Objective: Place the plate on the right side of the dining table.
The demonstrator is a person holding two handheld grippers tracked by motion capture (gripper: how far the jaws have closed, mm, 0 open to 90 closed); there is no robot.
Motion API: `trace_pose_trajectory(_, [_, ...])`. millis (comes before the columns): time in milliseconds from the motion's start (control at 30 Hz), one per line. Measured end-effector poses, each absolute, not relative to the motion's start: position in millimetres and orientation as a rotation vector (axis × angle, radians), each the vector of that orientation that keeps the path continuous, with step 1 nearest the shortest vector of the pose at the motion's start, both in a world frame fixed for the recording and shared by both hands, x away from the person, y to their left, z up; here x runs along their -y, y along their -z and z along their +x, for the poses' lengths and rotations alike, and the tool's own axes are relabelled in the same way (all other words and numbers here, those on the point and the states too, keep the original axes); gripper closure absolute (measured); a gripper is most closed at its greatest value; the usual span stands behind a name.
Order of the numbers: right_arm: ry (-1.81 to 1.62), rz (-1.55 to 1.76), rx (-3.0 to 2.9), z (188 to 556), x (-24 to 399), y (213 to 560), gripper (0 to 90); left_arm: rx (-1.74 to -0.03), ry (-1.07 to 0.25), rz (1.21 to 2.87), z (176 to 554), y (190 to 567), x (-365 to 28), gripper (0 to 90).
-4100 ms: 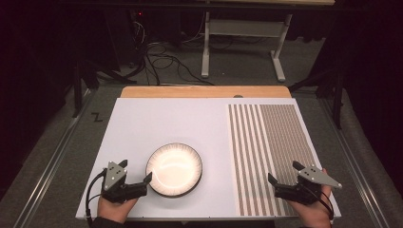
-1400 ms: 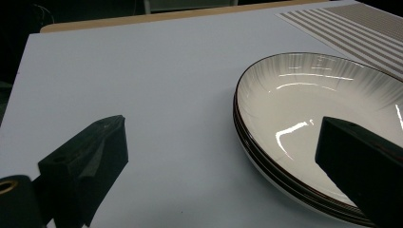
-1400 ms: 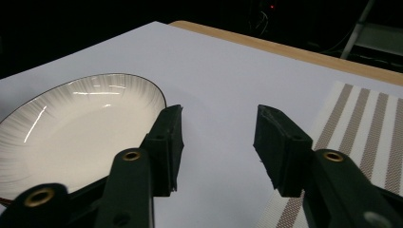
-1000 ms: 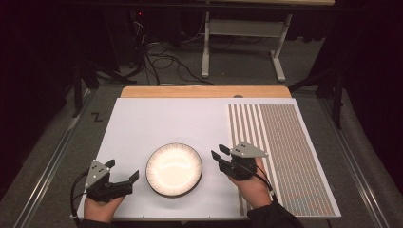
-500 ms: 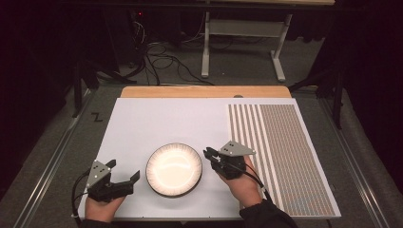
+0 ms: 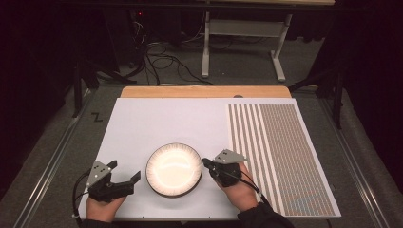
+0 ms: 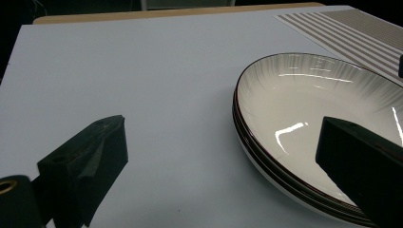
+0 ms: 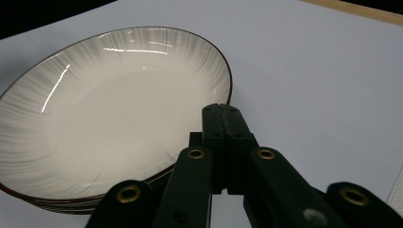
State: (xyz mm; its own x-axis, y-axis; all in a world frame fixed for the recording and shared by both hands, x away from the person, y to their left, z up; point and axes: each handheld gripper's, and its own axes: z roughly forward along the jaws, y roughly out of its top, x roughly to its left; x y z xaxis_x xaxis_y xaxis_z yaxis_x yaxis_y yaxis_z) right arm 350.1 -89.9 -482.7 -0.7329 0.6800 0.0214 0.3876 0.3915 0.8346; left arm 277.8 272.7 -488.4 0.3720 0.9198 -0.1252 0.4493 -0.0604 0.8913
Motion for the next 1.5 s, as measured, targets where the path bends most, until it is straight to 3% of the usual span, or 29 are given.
trace_pose_trajectory(1500, [-1.243, 0.898, -2.355, 345.2, 81.7, 491.1, 90.0, -1.223, -0.576, 1.695, 279.9, 492.2, -266.8, 2.7])
